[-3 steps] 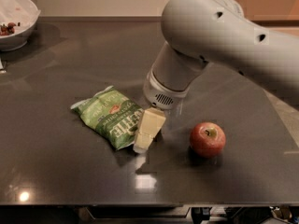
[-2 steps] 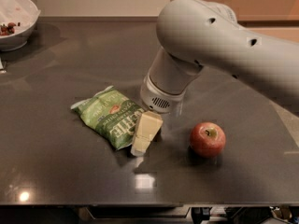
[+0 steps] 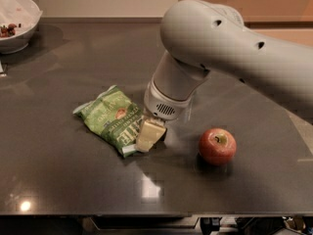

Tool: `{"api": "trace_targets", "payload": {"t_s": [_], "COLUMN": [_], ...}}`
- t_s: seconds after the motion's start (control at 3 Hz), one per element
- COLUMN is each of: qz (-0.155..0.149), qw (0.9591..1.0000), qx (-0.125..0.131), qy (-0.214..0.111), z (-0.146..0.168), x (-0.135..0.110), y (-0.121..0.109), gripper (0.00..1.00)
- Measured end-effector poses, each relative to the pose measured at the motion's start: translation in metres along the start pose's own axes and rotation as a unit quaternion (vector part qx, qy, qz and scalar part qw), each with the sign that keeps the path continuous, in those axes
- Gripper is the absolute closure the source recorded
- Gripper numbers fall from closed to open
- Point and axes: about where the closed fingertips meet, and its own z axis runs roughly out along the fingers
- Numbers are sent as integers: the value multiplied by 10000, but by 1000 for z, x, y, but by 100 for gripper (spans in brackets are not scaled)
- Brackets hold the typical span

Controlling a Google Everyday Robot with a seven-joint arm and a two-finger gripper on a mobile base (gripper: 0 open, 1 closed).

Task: Move green jalapeno chip bag near redbull can

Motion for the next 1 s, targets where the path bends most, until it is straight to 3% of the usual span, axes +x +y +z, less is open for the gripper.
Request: {"api": "trace_targets", "payload": {"t_s": [0.67,1.0], "qz": [1,-59], "qw": [10000,9998], "qx": [36,134], "qy": [-20,111], "z": [-13,-30], "x": [2,16], "y": [-4,-8], "gripper": [87,100]}}
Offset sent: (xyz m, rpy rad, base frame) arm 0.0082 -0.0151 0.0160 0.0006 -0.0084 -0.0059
